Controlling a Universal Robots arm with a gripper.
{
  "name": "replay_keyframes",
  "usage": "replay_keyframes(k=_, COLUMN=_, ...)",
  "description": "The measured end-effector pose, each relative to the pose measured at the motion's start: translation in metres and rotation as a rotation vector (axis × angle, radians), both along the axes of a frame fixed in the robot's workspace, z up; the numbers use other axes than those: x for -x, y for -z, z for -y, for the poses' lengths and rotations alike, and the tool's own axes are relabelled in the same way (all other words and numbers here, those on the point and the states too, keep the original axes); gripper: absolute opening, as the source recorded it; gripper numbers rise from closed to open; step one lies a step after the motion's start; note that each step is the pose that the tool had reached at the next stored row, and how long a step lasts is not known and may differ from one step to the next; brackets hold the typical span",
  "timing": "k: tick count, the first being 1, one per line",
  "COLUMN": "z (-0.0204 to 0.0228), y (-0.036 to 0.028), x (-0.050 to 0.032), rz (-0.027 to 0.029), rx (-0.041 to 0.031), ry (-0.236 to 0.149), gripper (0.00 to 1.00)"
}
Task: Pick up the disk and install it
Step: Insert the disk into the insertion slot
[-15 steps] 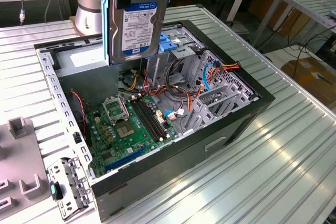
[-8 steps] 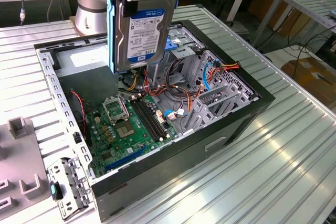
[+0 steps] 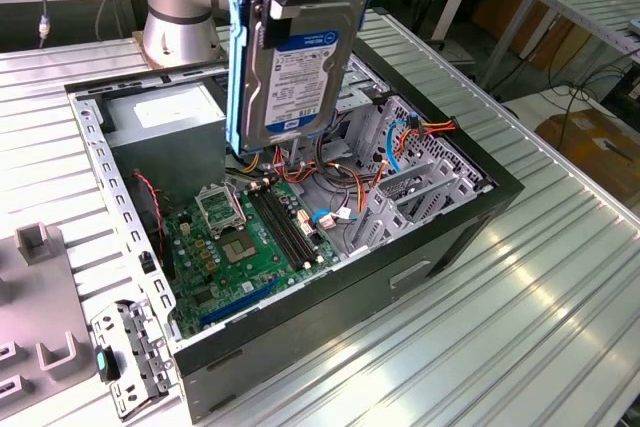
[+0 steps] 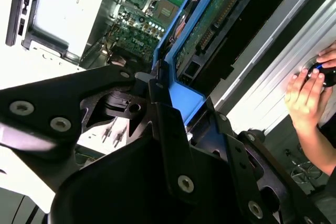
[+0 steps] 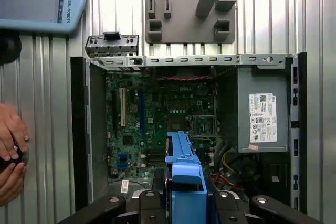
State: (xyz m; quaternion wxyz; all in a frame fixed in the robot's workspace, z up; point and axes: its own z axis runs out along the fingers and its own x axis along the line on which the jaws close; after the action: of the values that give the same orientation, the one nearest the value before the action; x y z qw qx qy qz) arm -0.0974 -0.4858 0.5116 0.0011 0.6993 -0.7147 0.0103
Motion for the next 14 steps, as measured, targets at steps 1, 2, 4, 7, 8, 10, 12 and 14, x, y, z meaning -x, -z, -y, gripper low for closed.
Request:
replay_keyframes(k=1, z=0.001, y=0.0002, x=-0.0053, rz=0.0001, rx=-0.0001, ry=0.0, gripper=0.37)
replay_keyframes(k=2, z=0.0015, y=0.0002, x=-0.0092, rz=0.0, rx=0.0001, ry=0.0, gripper=0.37)
replay_keyframes(k=4, z=0.0023, y=0.0004, x=-0.0174, rz=0.0, rx=0.0001, ry=0.0, gripper=0.37)
replay_keyframes(k=7, z=0.0034, y=0.0006, x=-0.0312, rz=0.0, rx=0.0001, ry=0.0, gripper=0.37)
replay_keyframes(k=8, z=0.0037, y=0.0007, x=-0.0355, rz=0.0, rx=0.0001, ry=0.0, gripper=0.37)
replay_keyframes(k=10, z=0.0043, y=0.0008, x=-0.0435, rz=0.0001, rx=0.0002, ry=0.0, gripper=0.37)
replay_keyframes(k=12, z=0.0048, y=0.0008, x=-0.05, rz=0.0, rx=0.0005, ry=0.0, gripper=0.37)
replay_keyframes(k=14, z=0.0064, y=0.0009, x=-0.0544, rz=-0.0001, rx=0.0009, ry=0.0, gripper=0.37)
